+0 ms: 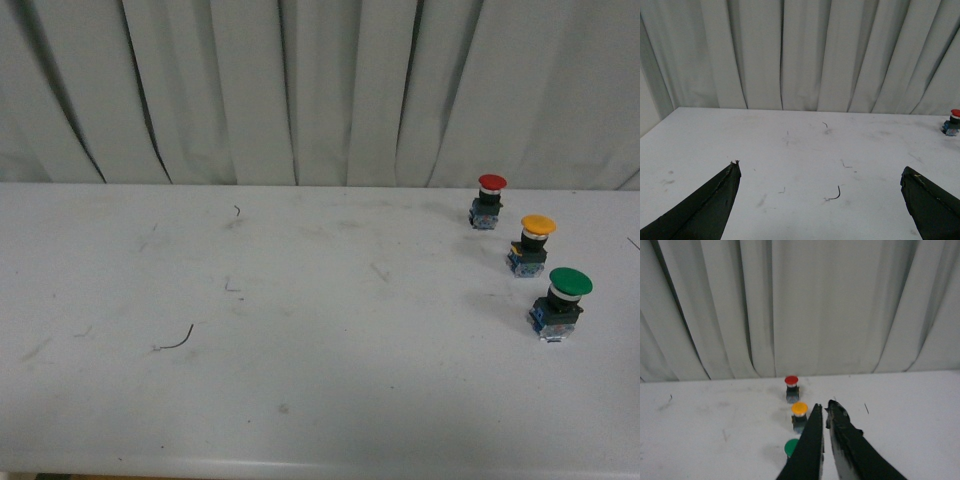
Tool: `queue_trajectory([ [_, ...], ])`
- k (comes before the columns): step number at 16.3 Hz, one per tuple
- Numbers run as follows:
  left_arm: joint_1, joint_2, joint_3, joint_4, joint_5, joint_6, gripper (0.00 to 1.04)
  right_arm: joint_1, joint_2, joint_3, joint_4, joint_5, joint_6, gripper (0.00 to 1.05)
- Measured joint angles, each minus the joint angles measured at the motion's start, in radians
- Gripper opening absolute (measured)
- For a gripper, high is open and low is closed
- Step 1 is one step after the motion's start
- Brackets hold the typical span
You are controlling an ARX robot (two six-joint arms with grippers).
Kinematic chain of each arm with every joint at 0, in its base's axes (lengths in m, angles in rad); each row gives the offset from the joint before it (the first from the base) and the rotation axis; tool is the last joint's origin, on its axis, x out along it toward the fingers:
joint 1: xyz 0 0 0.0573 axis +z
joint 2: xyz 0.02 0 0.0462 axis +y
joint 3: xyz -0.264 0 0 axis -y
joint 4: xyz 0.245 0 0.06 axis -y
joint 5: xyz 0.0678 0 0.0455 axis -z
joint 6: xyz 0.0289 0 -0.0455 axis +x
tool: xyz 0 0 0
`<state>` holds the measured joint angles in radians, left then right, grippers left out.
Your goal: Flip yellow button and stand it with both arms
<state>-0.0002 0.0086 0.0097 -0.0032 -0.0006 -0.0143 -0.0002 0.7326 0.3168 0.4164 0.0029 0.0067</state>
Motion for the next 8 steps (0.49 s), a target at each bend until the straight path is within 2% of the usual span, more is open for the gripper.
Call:
queue_trajectory([
  [1,0.0,0.0,0.0,0.0,0.0,0.0,0.98,0.0,-0.045,-0.026,0.014,0.0,-0.003,0.02],
  [8,0.0,0.0,0.0,0.0,0.0,0.0,0.98,0.0,-0.236,-0.214,-0.027,-0.001,-0.004,0.02],
])
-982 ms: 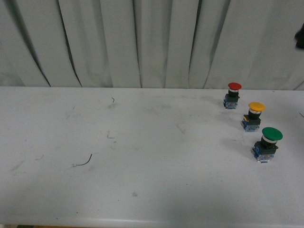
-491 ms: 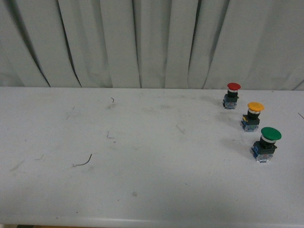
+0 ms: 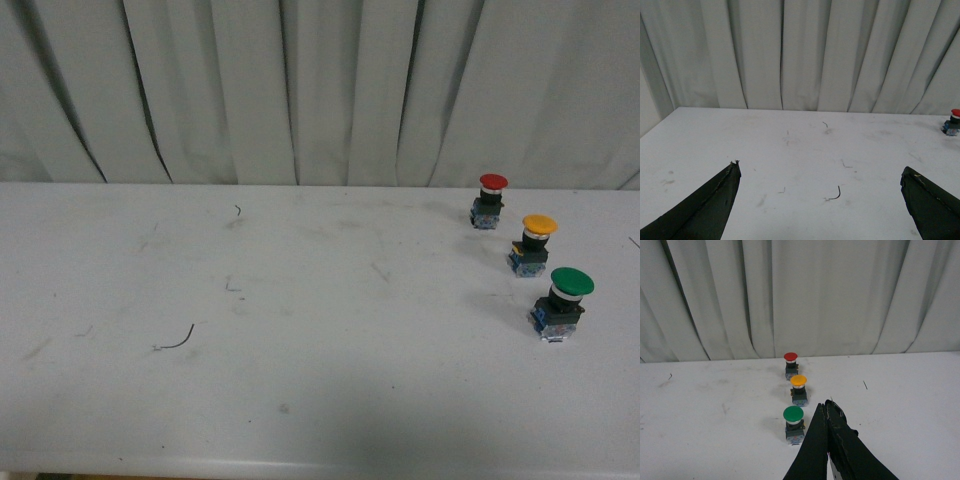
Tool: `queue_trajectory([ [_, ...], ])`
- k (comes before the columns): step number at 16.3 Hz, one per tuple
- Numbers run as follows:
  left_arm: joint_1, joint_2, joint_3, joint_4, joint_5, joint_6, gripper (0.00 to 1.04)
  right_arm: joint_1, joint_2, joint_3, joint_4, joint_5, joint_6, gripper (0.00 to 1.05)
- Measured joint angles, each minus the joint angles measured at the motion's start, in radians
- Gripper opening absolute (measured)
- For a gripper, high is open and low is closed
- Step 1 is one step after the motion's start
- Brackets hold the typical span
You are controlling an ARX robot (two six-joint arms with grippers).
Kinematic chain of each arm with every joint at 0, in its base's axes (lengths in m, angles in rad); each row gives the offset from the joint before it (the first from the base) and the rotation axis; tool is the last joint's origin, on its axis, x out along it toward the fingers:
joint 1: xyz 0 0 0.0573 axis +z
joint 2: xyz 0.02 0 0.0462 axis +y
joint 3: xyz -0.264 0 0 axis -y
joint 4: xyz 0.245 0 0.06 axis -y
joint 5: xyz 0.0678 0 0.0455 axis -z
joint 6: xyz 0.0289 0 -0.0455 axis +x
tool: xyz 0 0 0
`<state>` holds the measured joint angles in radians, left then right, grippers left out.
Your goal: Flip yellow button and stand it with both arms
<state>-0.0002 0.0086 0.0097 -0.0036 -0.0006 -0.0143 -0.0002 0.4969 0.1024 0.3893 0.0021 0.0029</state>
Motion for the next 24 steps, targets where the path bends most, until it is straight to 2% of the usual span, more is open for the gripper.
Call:
queue_trajectory([
  [10,0.0,0.0,0.0,0.0,0.0,0.0,0.98,0.0,-0.19,-0.074,-0.096,0.0,0.0,0.02],
  [17,0.0,0.0,0.0,0.0,0.0,0.0,0.98,0.0,-0.325,-0.092,-0.217,-0.001,0.0,0.02],
  [19,0.0,0.0,0.0,0.0,-0.001,0.0,0.98,0.0,-0.482,-0.091,-0.394,-0.003,0.0,0.02],
  [24,0.0,0.0,0.0,0.0,0.0,0.0,0.98,0.0,-0.493,-0.091,-0.393,-0.002,0.0,0.02],
])
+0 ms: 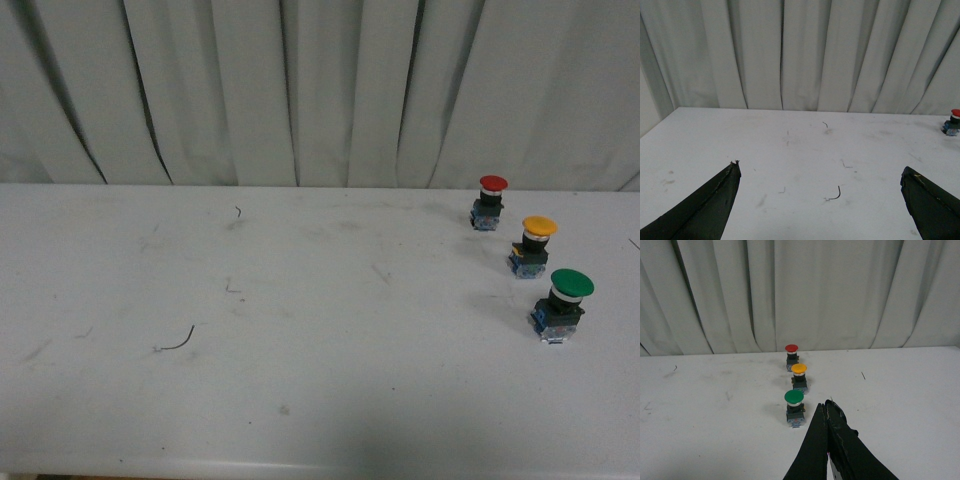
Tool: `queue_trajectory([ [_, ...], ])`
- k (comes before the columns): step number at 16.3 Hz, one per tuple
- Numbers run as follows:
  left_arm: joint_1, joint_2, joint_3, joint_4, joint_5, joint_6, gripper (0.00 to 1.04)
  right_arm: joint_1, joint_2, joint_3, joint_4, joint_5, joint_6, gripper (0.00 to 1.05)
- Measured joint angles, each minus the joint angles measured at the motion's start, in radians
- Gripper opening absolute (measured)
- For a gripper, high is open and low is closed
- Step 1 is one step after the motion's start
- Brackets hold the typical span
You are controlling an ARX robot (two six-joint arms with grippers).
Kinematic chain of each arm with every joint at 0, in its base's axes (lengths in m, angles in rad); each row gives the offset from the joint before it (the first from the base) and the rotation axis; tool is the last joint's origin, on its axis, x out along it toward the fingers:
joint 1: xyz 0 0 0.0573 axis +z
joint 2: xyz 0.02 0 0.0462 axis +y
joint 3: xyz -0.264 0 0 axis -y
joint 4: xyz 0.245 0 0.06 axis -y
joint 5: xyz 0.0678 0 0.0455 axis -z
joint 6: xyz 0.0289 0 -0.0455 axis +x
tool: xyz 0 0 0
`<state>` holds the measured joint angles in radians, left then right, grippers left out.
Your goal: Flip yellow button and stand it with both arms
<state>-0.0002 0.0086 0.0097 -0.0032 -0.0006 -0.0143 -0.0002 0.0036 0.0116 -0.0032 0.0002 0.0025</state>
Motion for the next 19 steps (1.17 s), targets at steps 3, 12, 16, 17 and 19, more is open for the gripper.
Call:
queue_trajectory([
  [3,0.0,0.0,0.0,0.0,0.0,0.0,0.98,0.0,0.0,0.0,0.0,0.0,0.0,0.23],
  [12,0.0,0.0,0.0,0.0,0.0,0.0,0.98,0.0,0.0,0.0,0.0,0.0,0.0,0.98],
  [16,0.0,0.0,0.0,0.0,0.0,0.0,0.98,0.0,0.0,0.0,0.0,0.0,0.0,0.98],
  [17,0.0,0.0,0.0,0.0,0.0,0.0,0.98,0.0,0.0,0.0,0.0,0.0,0.0,0.98],
  [19,0.0,0.0,0.0,0.0,0.0,0.0,0.98,0.0,0.0,0.0,0.0,0.0,0.0,0.98],
])
